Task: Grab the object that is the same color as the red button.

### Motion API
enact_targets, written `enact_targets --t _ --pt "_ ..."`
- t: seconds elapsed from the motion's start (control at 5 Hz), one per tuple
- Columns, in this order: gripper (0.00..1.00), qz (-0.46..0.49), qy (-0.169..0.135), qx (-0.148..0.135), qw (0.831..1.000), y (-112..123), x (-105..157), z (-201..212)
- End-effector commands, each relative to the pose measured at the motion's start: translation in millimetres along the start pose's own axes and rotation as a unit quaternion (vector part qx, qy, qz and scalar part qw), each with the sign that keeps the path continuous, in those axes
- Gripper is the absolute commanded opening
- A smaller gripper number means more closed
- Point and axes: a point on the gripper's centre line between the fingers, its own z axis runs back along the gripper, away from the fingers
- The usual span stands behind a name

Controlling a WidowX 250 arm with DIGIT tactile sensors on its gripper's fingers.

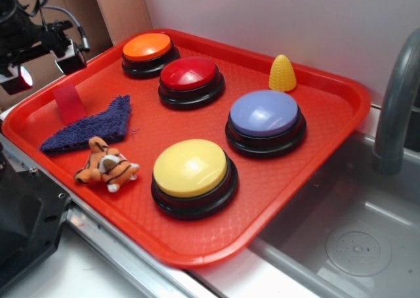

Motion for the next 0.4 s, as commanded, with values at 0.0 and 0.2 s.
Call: enact_targets --t 0.0,0.2 --pt "1.0 -0.019 -0.014 0.005 1.0 -5 3 -22" --pt "1.0 -0.04 -0.018 -0.013 0.999 -9 0 -35"
